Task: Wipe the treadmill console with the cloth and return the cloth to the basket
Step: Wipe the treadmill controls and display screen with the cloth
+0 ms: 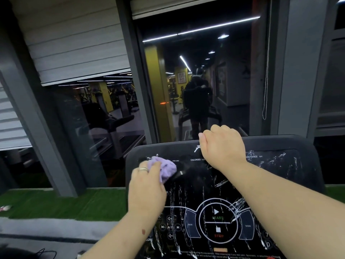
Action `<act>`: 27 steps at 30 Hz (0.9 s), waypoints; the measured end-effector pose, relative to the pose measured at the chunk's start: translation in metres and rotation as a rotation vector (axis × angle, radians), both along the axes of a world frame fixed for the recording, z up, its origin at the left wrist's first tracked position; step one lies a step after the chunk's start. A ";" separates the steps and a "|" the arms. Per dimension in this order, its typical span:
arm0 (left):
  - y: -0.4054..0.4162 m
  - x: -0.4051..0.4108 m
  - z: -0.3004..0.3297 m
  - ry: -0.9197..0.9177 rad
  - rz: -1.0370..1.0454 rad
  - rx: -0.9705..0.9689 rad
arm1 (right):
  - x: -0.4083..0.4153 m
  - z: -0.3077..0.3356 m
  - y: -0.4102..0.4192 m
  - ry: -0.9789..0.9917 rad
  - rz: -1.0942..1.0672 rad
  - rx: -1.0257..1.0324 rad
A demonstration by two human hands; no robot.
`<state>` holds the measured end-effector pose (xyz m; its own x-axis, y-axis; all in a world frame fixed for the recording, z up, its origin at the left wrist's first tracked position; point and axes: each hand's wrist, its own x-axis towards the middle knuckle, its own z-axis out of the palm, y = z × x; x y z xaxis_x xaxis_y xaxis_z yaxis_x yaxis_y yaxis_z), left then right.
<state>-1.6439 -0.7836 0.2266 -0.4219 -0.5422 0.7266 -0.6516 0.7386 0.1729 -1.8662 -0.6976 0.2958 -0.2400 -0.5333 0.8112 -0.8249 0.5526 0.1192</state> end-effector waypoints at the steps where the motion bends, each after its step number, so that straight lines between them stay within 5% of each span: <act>1: 0.007 -0.002 -0.003 -0.034 -0.045 -0.030 | 0.000 0.000 0.000 0.003 0.003 -0.003; 5: -0.023 0.009 0.002 -0.155 -0.001 -0.054 | 0.000 -0.001 0.000 0.016 0.007 -0.013; 9: -0.007 -0.003 0.000 0.013 0.058 0.056 | -0.001 -0.001 -0.001 0.014 0.005 -0.017; 12: 0.008 -0.005 -0.005 -0.055 -0.082 -0.018 | 0.000 -0.001 -0.001 0.013 0.014 -0.028; 17: -0.018 0.008 0.009 0.004 0.046 0.023 | 0.000 -0.001 -0.001 0.021 0.008 -0.020; 22: 0.013 -0.008 -0.006 -0.102 -0.083 -0.055 | -0.001 -0.002 -0.002 0.025 0.002 -0.024; 27: -0.012 0.005 0.004 0.039 0.054 0.029 | -0.002 -0.002 -0.002 0.017 0.017 -0.040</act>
<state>-1.6389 -0.7956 0.2308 -0.3629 -0.5845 0.7258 -0.6827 0.6968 0.2198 -1.8680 -0.6993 0.2942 -0.2172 -0.5047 0.8356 -0.8324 0.5428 0.1115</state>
